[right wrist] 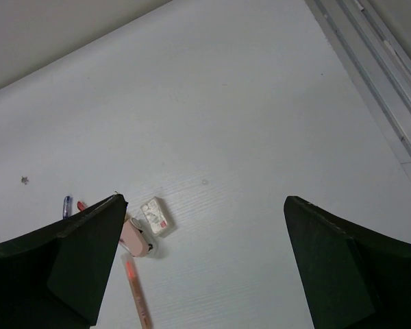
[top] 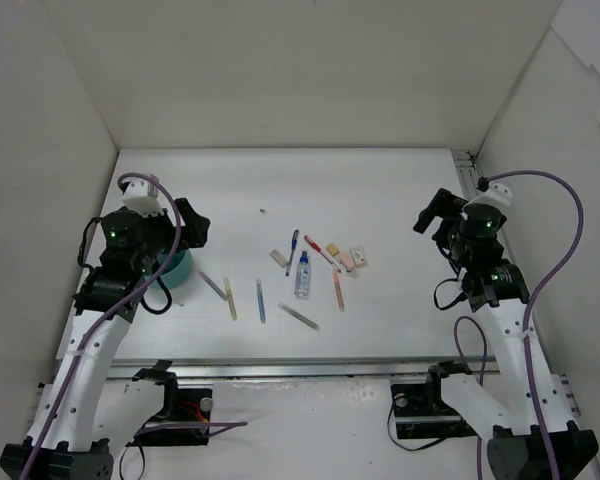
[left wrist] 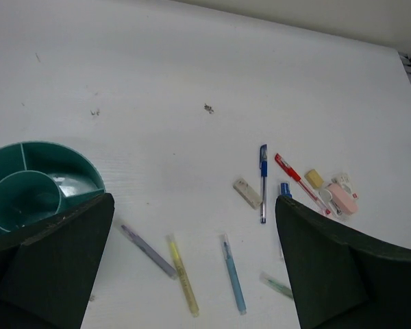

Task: Sort the stationery into containers
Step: Pick up the pen from the center of the board.

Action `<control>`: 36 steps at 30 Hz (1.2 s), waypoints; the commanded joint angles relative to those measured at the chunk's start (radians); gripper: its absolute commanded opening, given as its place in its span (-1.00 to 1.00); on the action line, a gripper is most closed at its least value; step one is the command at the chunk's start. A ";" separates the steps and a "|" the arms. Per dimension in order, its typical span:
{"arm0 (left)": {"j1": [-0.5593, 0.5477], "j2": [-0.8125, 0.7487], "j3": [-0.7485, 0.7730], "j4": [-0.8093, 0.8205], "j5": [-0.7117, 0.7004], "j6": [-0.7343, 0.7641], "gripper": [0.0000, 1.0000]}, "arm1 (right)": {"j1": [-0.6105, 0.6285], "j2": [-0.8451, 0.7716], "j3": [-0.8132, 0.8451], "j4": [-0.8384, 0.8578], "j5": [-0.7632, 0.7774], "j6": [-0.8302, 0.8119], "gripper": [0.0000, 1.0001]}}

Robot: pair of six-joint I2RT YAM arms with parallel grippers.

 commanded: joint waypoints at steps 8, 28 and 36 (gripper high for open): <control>-0.152 0.081 -0.053 -0.036 -0.057 -0.113 0.99 | -0.003 0.114 0.077 0.034 -0.131 -0.003 0.96; -0.255 0.459 -0.023 -0.200 -0.567 -0.774 0.91 | -0.002 0.177 0.094 0.045 -0.090 -0.015 0.96; -0.255 0.627 0.038 -0.267 -0.660 -0.900 0.66 | -0.003 0.203 0.098 0.045 -0.101 -0.029 0.96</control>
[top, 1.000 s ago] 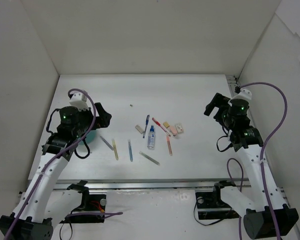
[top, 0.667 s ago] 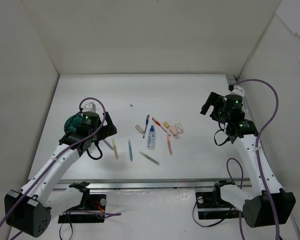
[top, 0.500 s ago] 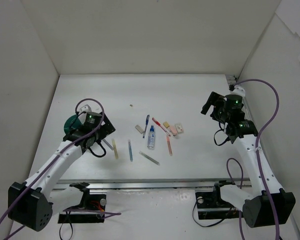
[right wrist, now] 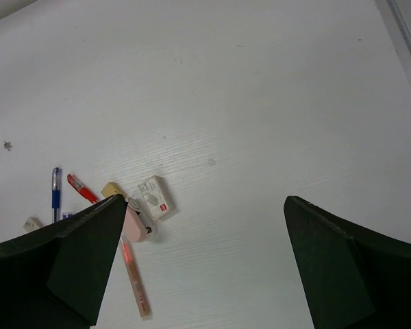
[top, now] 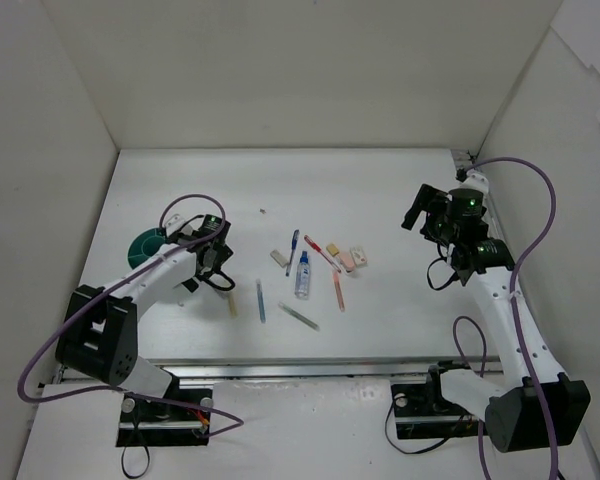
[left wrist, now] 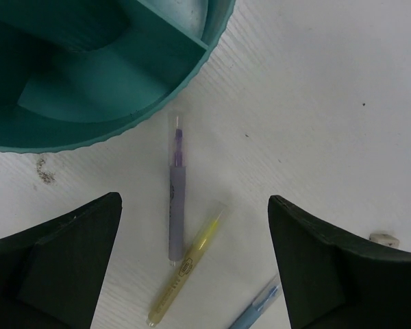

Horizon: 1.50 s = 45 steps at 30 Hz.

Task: Sort the stationery into containers
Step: Pick up the pen from the center of the board.

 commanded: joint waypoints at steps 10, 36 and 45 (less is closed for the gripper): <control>0.005 0.167 0.076 0.024 -0.019 -0.083 0.37 | -0.004 0.020 0.053 0.051 0.020 -0.017 0.96; 0.005 0.179 0.070 -0.065 -0.061 -0.140 -1.00 | -0.004 -0.032 0.020 0.049 0.048 -0.003 0.96; -0.056 0.098 0.055 0.032 -0.070 0.015 -1.00 | -0.006 -0.053 0.017 0.049 0.055 -0.009 0.96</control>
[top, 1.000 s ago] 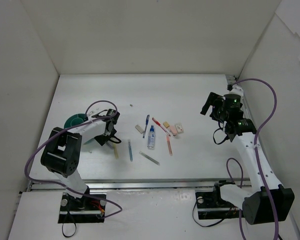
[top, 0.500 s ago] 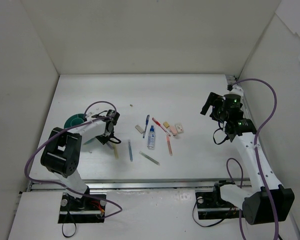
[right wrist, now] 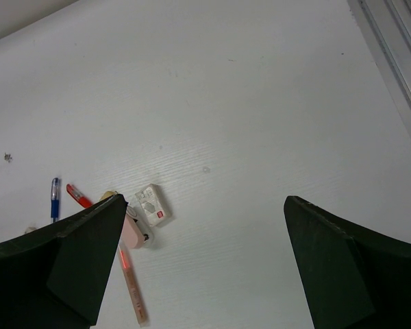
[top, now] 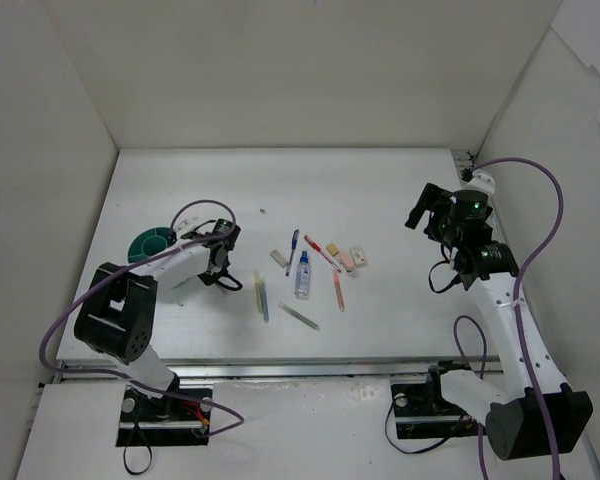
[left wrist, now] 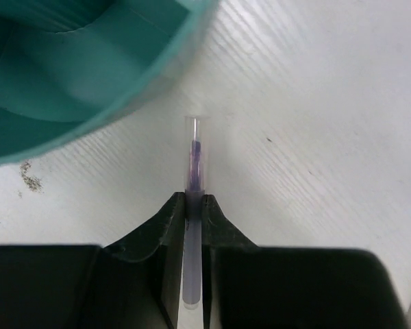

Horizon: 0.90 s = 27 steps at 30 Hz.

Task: Sort the stationery into containers
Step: Pick up the pen from the center of the board, then place the pen in the storage box.

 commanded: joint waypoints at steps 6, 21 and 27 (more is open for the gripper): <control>-0.119 -0.181 0.067 0.111 -0.177 0.234 -1.00 | -0.004 -0.021 0.017 0.051 -0.002 -0.018 0.96; 0.061 -0.742 -0.344 0.973 -0.073 1.051 -1.00 | -0.006 0.041 0.030 0.071 -0.057 -0.058 0.96; 0.216 -0.840 -0.413 0.975 -0.065 1.044 -1.00 | -0.009 0.051 0.034 0.081 -0.058 -0.066 0.96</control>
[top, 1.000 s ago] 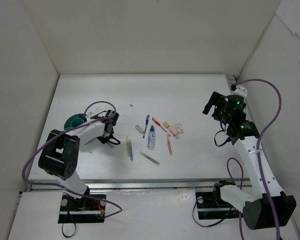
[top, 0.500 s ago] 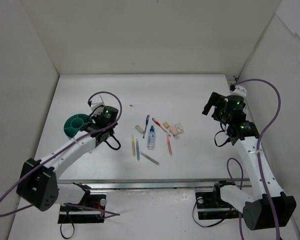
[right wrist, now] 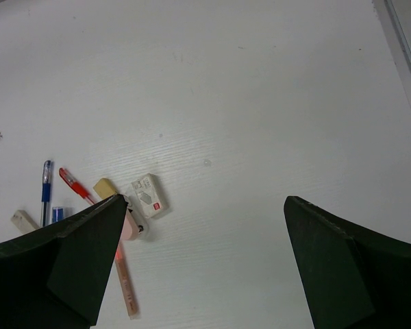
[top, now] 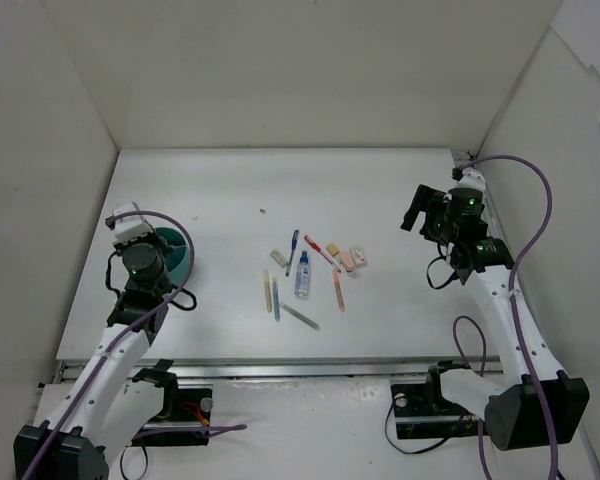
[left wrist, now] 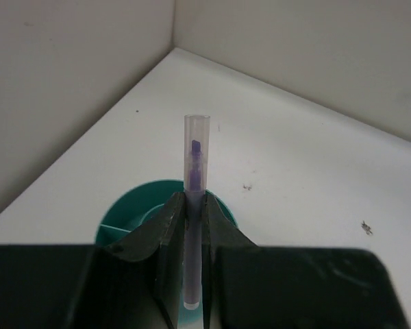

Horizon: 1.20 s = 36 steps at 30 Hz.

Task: Sort the stationery into containers
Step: Place the pen in the storage box.

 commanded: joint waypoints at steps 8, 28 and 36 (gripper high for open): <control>0.119 -0.063 -0.062 0.065 -0.059 -0.070 -1.00 | -0.007 0.021 0.036 0.079 -0.015 -0.018 0.96; 0.199 0.111 -0.085 0.081 -0.212 -0.300 -1.00 | -0.007 0.009 0.022 0.084 -0.009 -0.020 0.96; 0.199 0.136 -0.009 0.010 -0.211 -0.329 -1.00 | -0.007 0.018 0.023 0.084 -0.005 -0.023 0.96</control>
